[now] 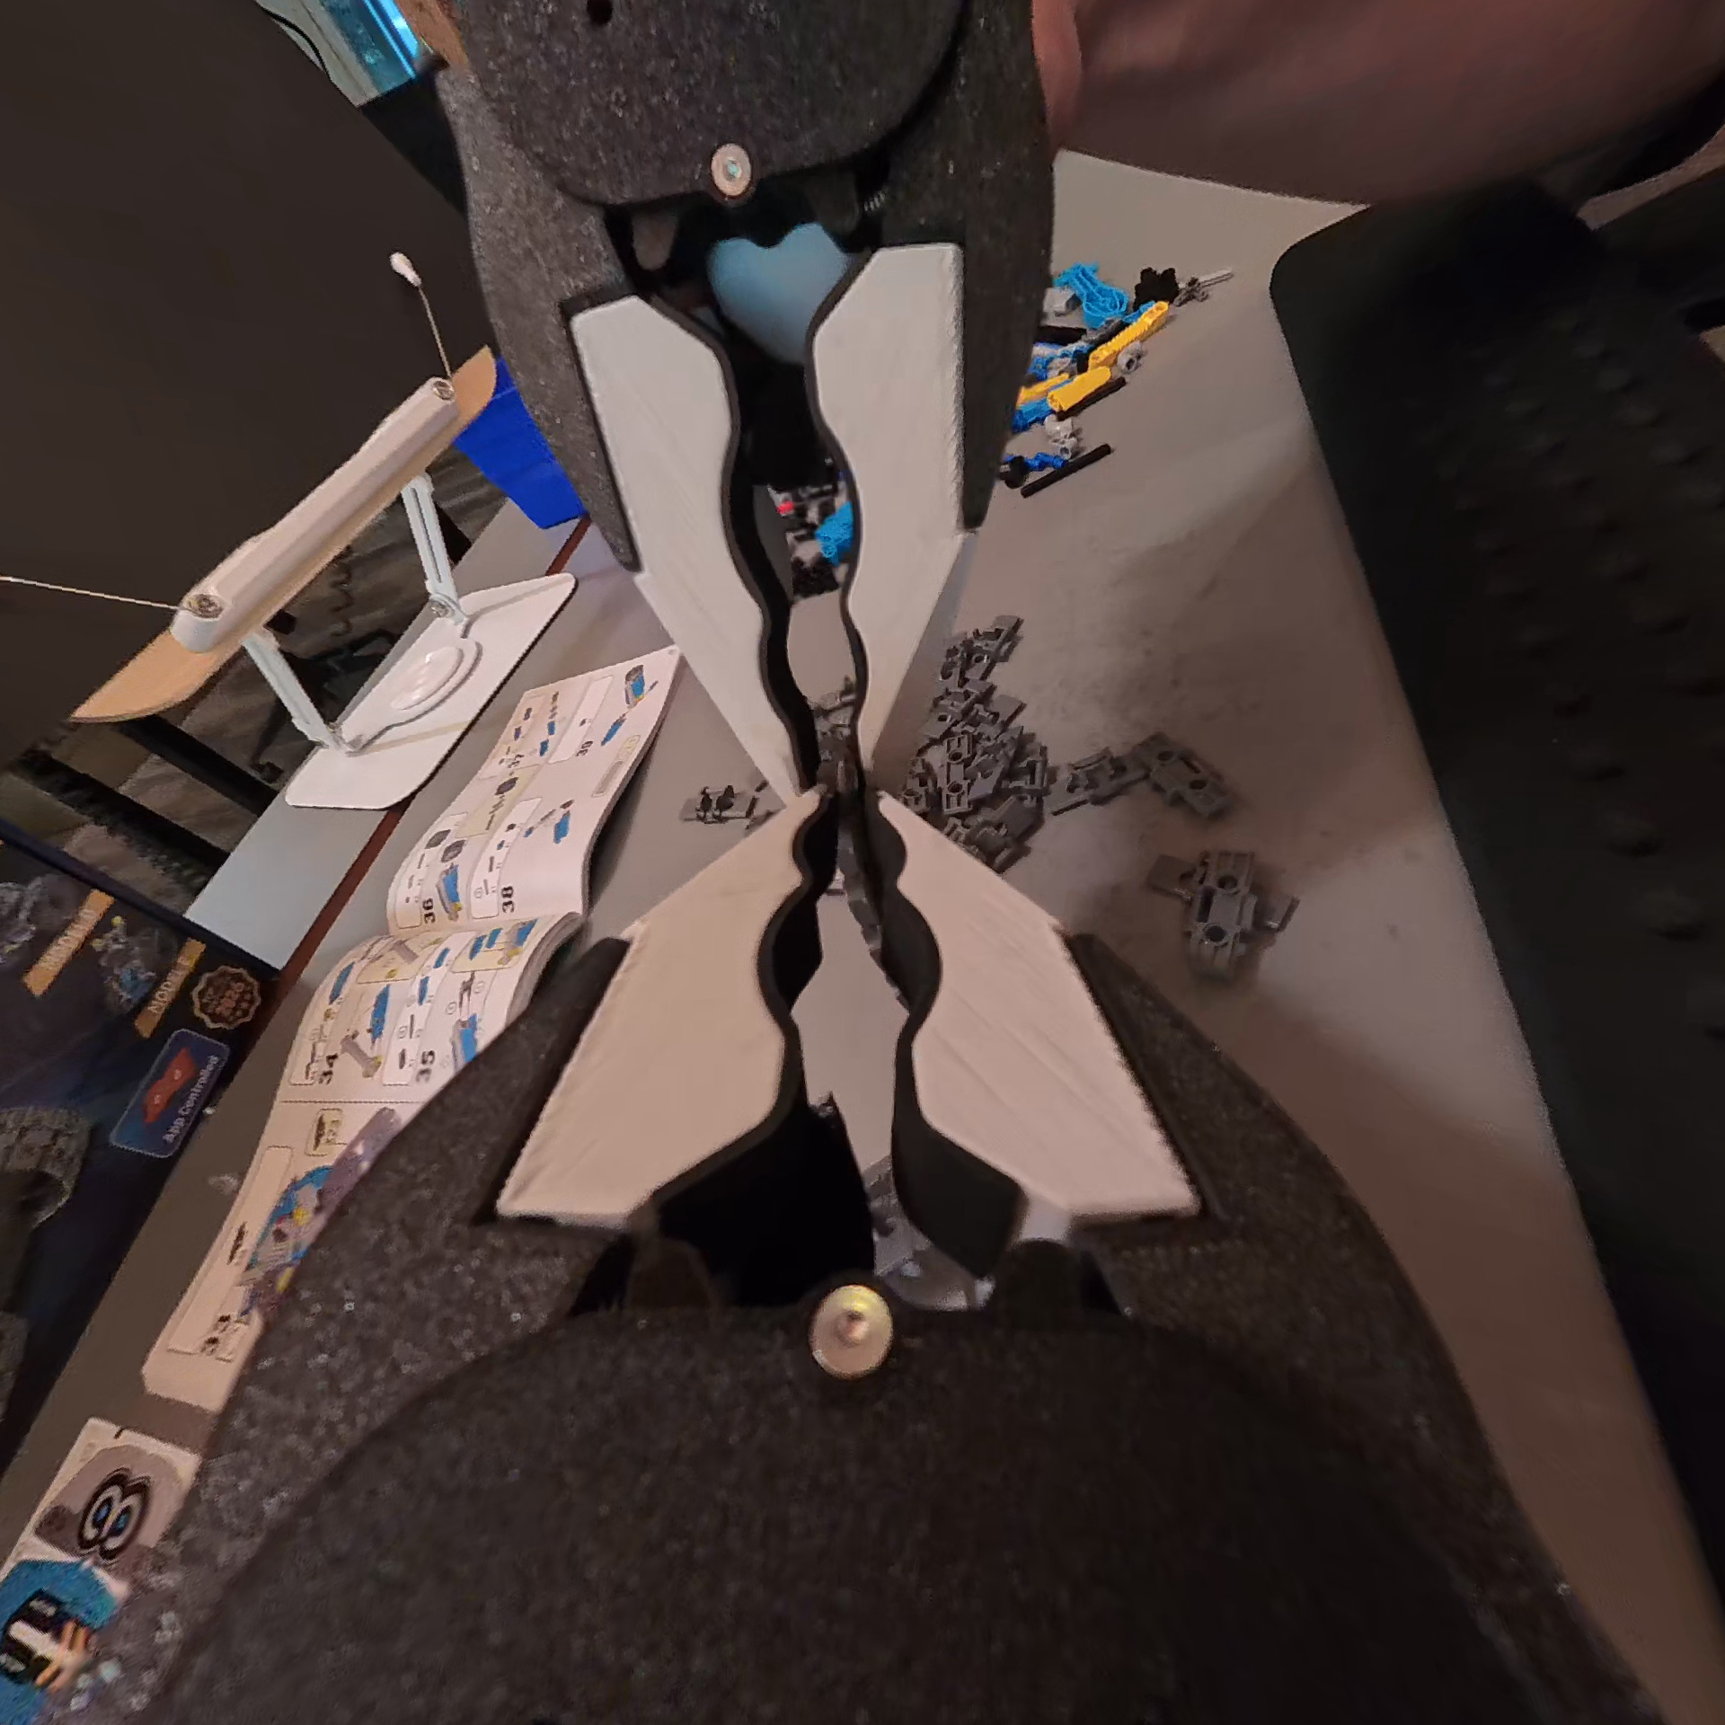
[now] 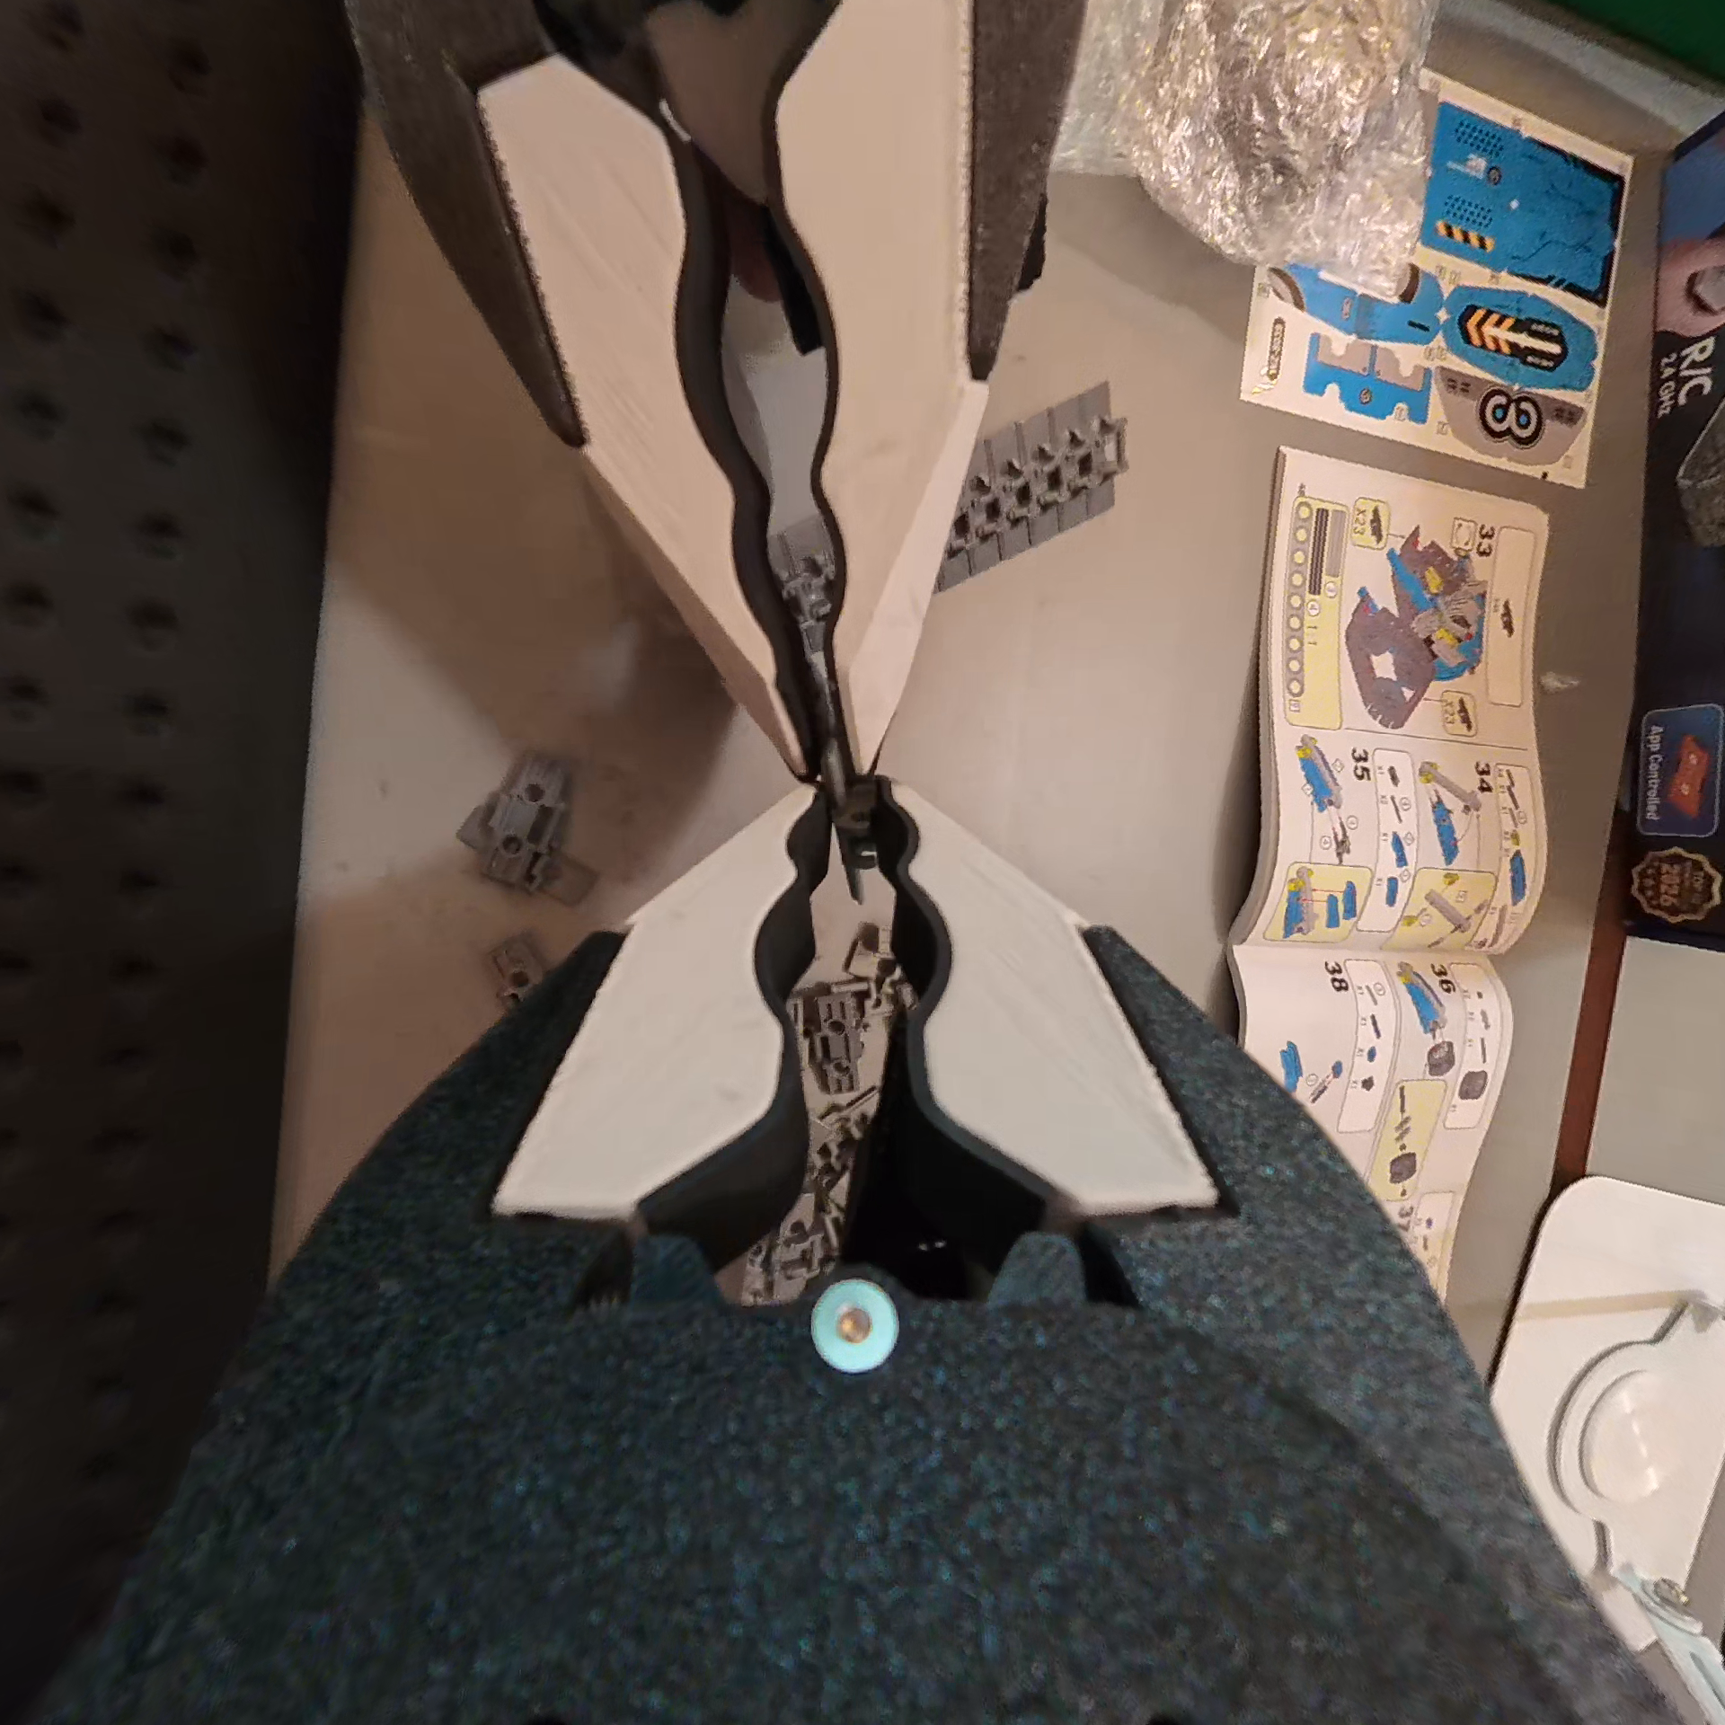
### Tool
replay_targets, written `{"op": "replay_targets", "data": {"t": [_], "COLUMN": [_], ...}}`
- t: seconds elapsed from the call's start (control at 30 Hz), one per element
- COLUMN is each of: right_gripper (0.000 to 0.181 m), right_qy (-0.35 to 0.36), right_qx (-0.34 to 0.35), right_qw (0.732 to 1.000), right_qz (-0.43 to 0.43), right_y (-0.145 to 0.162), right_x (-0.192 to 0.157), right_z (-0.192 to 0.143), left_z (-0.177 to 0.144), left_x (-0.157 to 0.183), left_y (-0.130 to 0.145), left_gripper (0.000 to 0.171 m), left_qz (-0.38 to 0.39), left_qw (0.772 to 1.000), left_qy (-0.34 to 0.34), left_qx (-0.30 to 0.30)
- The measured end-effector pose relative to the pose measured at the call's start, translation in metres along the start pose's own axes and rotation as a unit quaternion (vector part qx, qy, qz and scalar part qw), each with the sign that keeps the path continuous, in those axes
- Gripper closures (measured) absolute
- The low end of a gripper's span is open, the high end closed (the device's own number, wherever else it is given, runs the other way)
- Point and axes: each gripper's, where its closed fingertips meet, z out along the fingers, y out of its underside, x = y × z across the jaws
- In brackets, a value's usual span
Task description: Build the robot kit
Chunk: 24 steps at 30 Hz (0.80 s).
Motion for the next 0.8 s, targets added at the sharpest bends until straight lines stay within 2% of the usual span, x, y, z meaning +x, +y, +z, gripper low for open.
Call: {"op": "replay_targets", "data": {"t": [0.17, 0.3, 0.4, 0.5, 0.67, 0.8], "right_gripper": [0.172, 0.170, 0.161, 0.154, 0.164, 0.172], "right_qy": [0.015, 0.013, 0.005, 0.025, 0.033, 0.034], "right_qx": [0.014, 0.066, 0.114, 0.125, 0.158, 0.155], "right_qw": [1.000, 0.998, 0.992, 0.990, 0.985, 0.985], "right_qz": [-0.004, 0.020, 0.049, 0.060, 0.067, 0.069], "right_y": [-0.001, -0.005, -0.008, 0.000, -0.008, -0.007], "right_x": [0.004, 0.007, 0.009, 0.016, 0.017, 0.016], "right_z": [0.002, -0.001, -0.004, -0.005, -0.012, -0.011], "left_z": [-0.001, -0.003, -0.005, -0.011, -0.014, -0.013], "left_x": [-0.005, -0.009, -0.014, -0.024, -0.027, -0.025], "left_y": [0.001, -0.001, -0.003, -0.006, -0.009, -0.009], "left_gripper": [0.171, 0.171, 0.170, 0.170, 0.170, 0.170], "left_qz": [-0.038, -0.089, -0.126, -0.178, -0.240, -0.252], "left_qw": [0.999, 0.996, 0.991, 0.981, 0.963, 0.959], "left_qy": [-0.002, 0.012, 0.016, 0.024, 0.052, 0.067], "left_qx": [0.007, 0.030, 0.046, 0.074, 0.108, 0.111]}}
